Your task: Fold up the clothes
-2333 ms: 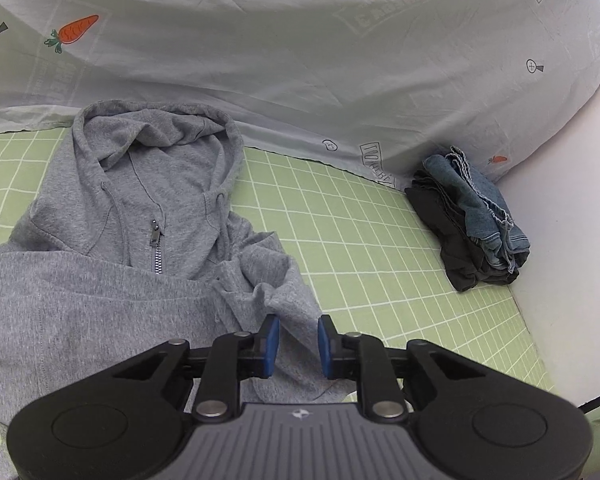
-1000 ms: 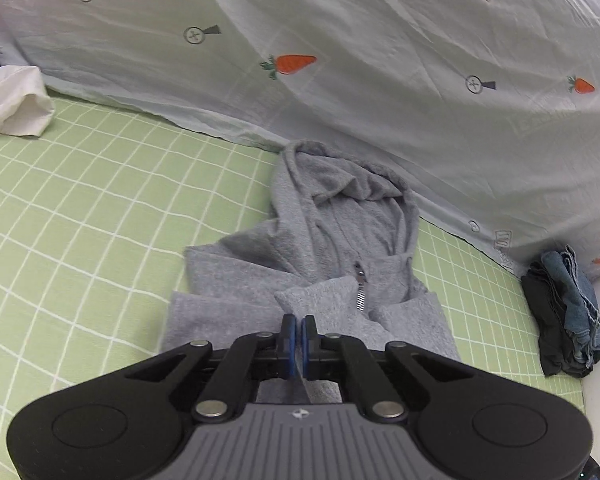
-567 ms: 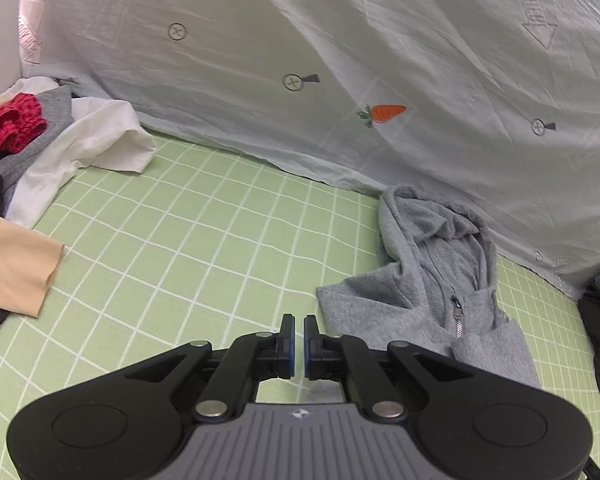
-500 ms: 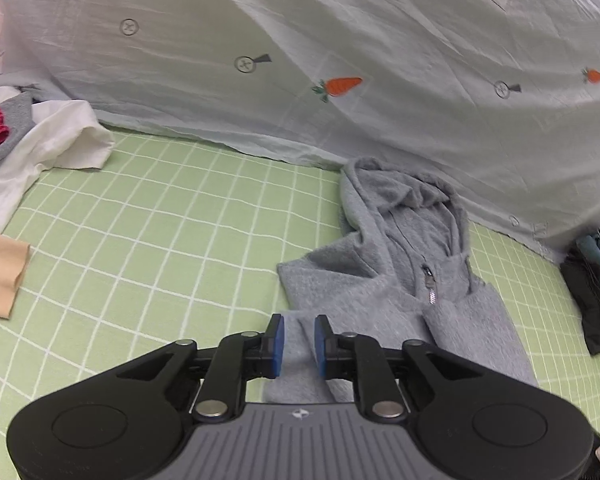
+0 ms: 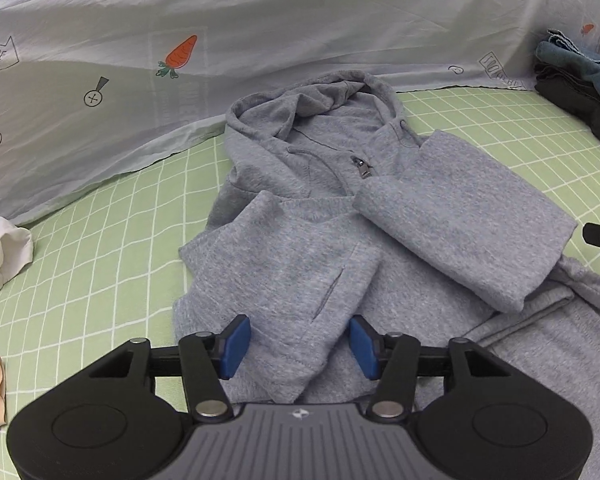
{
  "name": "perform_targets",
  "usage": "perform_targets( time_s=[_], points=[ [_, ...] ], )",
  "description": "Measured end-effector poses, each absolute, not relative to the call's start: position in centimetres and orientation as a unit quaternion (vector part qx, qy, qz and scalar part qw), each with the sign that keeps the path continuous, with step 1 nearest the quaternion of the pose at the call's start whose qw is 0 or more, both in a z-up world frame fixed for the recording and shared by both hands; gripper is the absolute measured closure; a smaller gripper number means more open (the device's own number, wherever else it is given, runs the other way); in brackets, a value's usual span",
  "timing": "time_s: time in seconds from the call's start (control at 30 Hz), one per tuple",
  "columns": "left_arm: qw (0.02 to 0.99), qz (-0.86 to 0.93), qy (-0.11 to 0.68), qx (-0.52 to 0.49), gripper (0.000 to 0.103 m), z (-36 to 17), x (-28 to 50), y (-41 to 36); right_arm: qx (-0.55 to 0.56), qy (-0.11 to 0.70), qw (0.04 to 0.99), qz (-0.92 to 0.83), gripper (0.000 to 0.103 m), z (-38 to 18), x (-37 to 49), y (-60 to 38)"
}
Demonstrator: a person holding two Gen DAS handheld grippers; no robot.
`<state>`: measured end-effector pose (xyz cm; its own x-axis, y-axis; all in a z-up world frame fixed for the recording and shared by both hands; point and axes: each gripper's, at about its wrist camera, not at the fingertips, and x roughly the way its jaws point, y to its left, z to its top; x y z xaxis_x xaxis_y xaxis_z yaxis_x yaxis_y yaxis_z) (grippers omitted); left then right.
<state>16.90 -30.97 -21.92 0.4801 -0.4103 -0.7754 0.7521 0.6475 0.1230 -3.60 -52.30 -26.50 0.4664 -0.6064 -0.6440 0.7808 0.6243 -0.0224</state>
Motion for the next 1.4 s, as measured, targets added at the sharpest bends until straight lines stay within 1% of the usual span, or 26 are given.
perform_targets(
  time_s=[0.03, 0.07, 0.1, 0.27, 0.47, 0.7, 1.03, 1.27, 1.4],
  points=[
    [0.835, -0.347, 0.377, 0.203, 0.075, -21.5, 17.5, -30.3, 0.14, 0.312, 0.846, -0.41, 0.0, -26.4, -3.8, -52.2],
    [0.839, -0.344, 0.38, 0.179, 0.09, -21.2, 18.0, -29.7, 0.14, 0.306, 0.848, -0.409, 0.0, -26.1, -3.9, -52.1],
    [0.848, -0.334, 0.379, 0.158, 0.09, -20.8, 18.5, -28.9, 0.14, 0.3, 0.851, -0.408, 0.0, -25.8, -4.1, -52.0],
    [0.888, -0.275, 0.346, 0.123, 0.091, -18.9, 20.0, -25.8, 0.124, 0.29, 0.873, -0.372, 0.0, -24.6, -3.3, -50.4],
    [0.904, -0.232, 0.352, 0.068, 0.091, -18.0, 21.5, -22.3, 0.089, 0.283, 0.901, -0.315, 0.0, -23.2, -2.1, -47.7],
    [0.922, -0.195, 0.331, 0.047, 0.091, -17.4, 21.4, -18.9, 0.069, 0.309, 0.911, -0.264, 0.0, -23.6, -0.8, -44.7],
    [0.928, -0.153, 0.339, 0.029, 0.091, -18.1, 23.3, -14.5, 0.044, 0.352, 0.875, -0.329, 0.0, -25.6, 1.3, -44.9],
    [0.923, -0.139, 0.358, 0.016, 0.091, -19.4, 23.8, -13.0, 0.046, 0.294, 0.832, -0.468, 0.0, -23.6, -2.0, -47.3],
    [0.916, -0.118, 0.383, 0.015, 0.091, -20.7, 23.9, -12.4, 0.05, 0.324, 0.804, -0.495, 0.0, -24.7, -2.9, -48.1]
  ],
)
